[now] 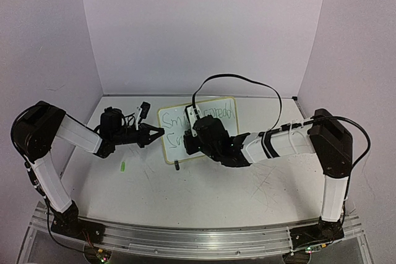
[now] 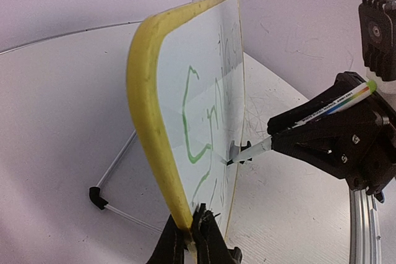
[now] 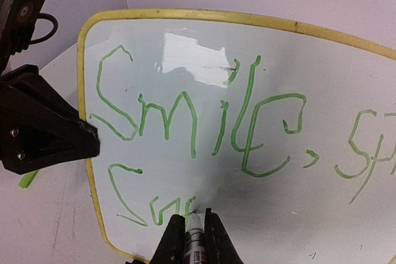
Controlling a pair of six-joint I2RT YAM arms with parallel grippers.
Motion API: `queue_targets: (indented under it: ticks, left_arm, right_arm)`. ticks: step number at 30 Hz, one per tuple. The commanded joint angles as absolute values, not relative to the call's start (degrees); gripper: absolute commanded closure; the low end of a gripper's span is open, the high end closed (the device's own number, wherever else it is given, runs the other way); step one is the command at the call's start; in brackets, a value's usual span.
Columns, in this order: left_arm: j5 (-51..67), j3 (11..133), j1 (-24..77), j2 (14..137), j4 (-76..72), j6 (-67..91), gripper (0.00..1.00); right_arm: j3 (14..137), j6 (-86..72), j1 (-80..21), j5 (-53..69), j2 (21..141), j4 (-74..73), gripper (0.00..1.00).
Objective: Write a sentence on the whiteboard
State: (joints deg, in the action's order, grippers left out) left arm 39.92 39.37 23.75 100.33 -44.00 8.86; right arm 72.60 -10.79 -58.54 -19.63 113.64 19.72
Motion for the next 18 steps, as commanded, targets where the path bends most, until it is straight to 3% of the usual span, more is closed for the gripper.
queue_targets:
  ticks: [1,18]
  left_arm:
    - [33.5,39.4,23.4,102.3,-37.6,2.4,1.00]
    - [33.5,39.3,23.4,102.3,-37.5,2.4,1.00]
  right_arm:
    - [71.9,-10.4,-57.0,-24.6,110.9,21.1,1.00]
    - [68.4,-13.1,-57.2,-21.6,111.4,19.9,1.00]
